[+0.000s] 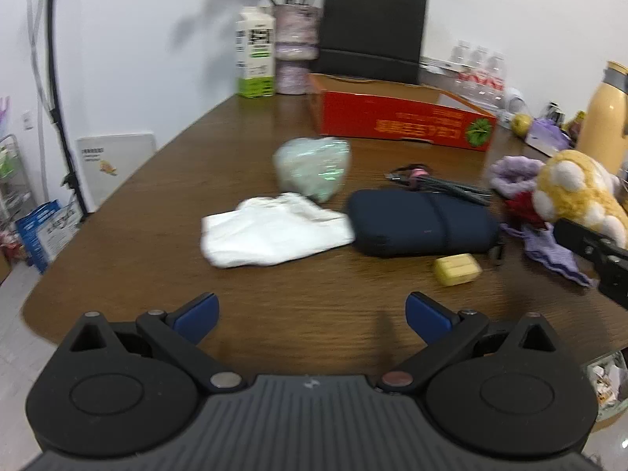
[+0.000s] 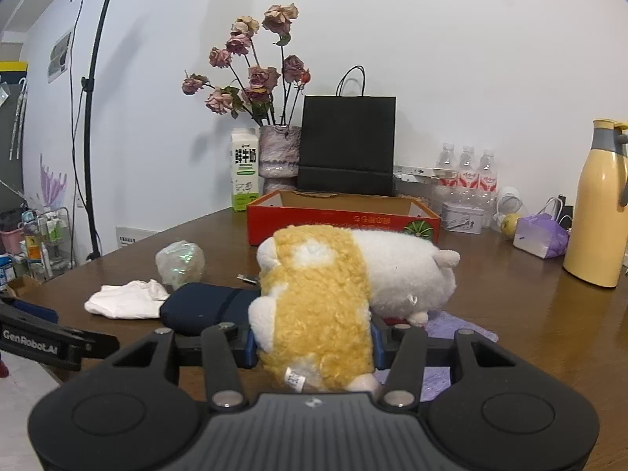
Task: Organize objects
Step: 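Lift the plush dog with the right gripper while the left gripper grasps the small yellow block, then carry the yellow block and plush dog toward the red cardboard box with both grippers, then lower the yellow block into the box with the left gripper while the right lowers the plush dog, then open both grippers and withdraw them from the box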
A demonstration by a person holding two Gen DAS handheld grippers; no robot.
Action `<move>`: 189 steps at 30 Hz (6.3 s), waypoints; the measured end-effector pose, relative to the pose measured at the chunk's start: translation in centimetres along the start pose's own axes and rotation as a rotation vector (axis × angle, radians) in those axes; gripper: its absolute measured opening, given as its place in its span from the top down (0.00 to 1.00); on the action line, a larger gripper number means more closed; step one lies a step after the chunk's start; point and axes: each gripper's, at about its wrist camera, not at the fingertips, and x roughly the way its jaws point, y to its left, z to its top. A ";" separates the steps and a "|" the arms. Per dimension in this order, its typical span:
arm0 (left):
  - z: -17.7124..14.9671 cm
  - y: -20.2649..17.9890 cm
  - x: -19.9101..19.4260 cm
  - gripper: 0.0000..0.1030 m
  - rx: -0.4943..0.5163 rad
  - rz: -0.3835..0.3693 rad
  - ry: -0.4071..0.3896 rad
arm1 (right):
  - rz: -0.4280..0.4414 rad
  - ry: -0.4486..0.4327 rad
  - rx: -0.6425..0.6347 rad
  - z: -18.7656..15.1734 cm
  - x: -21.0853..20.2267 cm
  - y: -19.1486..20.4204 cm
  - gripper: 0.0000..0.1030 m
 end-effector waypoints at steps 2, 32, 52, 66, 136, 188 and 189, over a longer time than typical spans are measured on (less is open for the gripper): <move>0.3 -1.2 0.4 0.00 0.011 -0.021 0.002 | -0.005 0.001 -0.003 -0.1 0.1 -0.4 0.53; 1.4 -10.5 5.0 0.01 -0.003 0.125 0.046 | 0.058 -0.019 0.009 -1.7 0.7 -6.5 0.53; 1.1 -10.3 3.1 0.70 0.005 0.081 -0.013 | 0.061 -0.033 0.003 -1.3 0.1 -6.2 0.53; 2.3 -9.5 1.3 0.70 0.024 0.045 -0.068 | 0.056 -0.064 -0.024 0.5 -0.1 -5.0 0.53; 26.4 -9.6 15.3 0.70 0.037 0.061 -0.063 | 0.076 0.071 -0.081 17.1 22.0 -8.0 0.53; 32.0 -9.0 32.7 0.00 0.063 0.185 0.064 | 0.045 0.316 -0.097 17.8 41.6 -11.0 0.13; 32.0 -9.0 32.5 0.00 0.057 0.185 0.059 | 0.045 0.318 -0.093 17.8 41.6 -11.1 0.07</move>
